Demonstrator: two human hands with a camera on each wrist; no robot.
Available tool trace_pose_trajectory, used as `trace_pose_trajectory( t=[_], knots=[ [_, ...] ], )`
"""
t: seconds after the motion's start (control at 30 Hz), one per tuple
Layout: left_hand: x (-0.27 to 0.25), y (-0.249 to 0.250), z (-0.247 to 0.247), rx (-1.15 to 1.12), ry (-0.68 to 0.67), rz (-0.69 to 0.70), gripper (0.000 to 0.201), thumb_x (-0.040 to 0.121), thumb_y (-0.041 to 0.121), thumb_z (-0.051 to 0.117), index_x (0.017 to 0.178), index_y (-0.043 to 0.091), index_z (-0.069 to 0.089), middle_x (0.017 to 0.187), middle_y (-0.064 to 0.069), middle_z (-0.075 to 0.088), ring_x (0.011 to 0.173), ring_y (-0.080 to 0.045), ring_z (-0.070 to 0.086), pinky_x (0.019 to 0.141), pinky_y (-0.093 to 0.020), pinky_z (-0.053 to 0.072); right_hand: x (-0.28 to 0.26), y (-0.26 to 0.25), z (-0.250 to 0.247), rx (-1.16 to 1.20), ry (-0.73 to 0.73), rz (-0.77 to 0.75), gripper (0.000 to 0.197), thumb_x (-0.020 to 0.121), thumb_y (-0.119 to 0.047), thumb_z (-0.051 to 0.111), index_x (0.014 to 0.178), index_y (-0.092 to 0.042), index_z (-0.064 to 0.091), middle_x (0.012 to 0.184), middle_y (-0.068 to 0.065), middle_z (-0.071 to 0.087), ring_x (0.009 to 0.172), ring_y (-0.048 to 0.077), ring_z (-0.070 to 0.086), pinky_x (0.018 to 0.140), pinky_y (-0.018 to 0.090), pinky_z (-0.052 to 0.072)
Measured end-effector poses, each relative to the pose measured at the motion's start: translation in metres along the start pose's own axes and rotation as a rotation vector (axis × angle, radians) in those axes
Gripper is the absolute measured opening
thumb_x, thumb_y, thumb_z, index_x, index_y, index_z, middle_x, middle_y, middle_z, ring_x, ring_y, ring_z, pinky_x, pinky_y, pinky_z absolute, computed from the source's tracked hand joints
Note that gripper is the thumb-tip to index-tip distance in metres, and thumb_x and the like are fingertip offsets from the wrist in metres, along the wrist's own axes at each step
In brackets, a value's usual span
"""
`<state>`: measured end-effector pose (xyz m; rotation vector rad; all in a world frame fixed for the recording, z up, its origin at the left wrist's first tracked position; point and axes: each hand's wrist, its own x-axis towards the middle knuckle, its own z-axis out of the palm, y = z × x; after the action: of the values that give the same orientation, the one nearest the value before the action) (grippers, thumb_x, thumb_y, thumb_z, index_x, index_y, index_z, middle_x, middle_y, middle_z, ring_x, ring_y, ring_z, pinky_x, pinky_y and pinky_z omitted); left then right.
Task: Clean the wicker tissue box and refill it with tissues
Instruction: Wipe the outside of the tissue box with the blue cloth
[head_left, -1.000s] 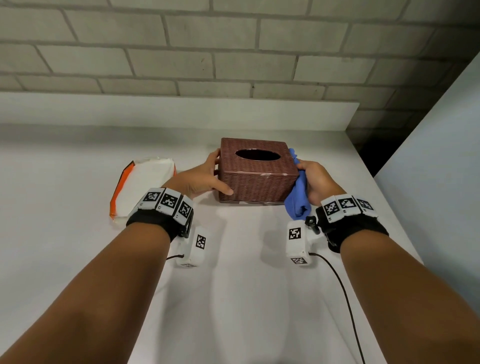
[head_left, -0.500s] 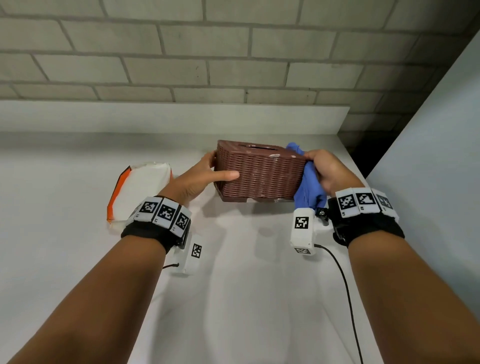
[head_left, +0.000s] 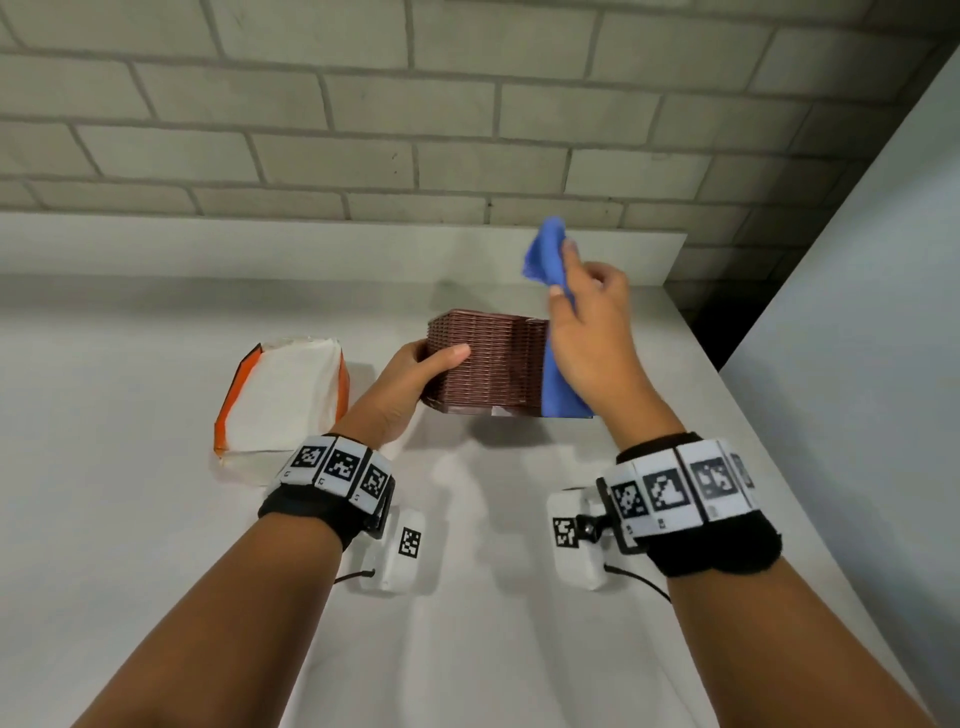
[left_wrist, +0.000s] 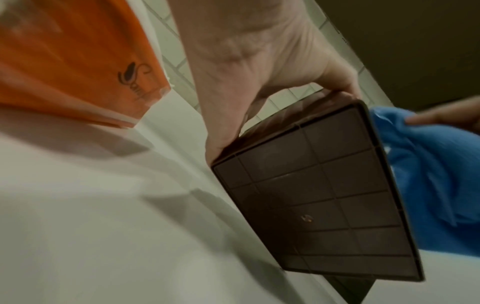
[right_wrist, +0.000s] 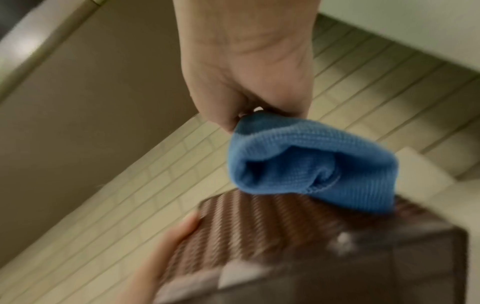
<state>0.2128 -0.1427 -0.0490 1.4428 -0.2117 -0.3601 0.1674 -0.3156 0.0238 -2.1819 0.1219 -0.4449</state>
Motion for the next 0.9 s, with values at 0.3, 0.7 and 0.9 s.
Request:
trace_pose_trajectory(
  t=[0.3,0.7,0.9],
  knots=[
    [-0.009,0.003,0.006,-0.085,0.059,0.003,0.018,0.093,0.022,0.049,0.097,0.014,0.065,0.075,0.008,0.076,0.071,-0.003,0.071,0.062,-0.017,0.055,-0.035,0.002,0.034,-0.701,-0.134,-0.219,0.058,0.1,-0.039,0.016,0.152,-0.016,0.015,0.162,0.009,-0.001,0.145,0.035,0.01,0.117,0.046,0.015],
    [-0.016,0.01,0.008,-0.182,0.098,-0.003,0.017,0.093,0.021,0.049,0.093,0.014,0.065,0.069,0.009,0.075,0.066,-0.001,0.071,0.056,-0.013,0.053,-0.028,0.019,0.033,-0.616,-0.04,-0.3,0.061,0.094,-0.037,0.013,0.151,-0.018,0.023,0.158,0.009,0.024,0.147,0.03,0.018,0.118,0.044,0.016],
    [-0.015,0.013,0.014,-0.191,0.104,0.008,0.016,0.087,0.027,0.055,0.092,0.016,0.066,0.071,0.007,0.076,0.067,-0.004,0.071,0.057,-0.016,0.054,-0.031,0.004,0.045,-0.597,0.022,-0.213,0.064,0.092,-0.034,0.01,0.15,-0.012,0.023,0.158,0.011,0.024,0.148,0.032,0.014,0.12,0.043,0.012]
  ],
)
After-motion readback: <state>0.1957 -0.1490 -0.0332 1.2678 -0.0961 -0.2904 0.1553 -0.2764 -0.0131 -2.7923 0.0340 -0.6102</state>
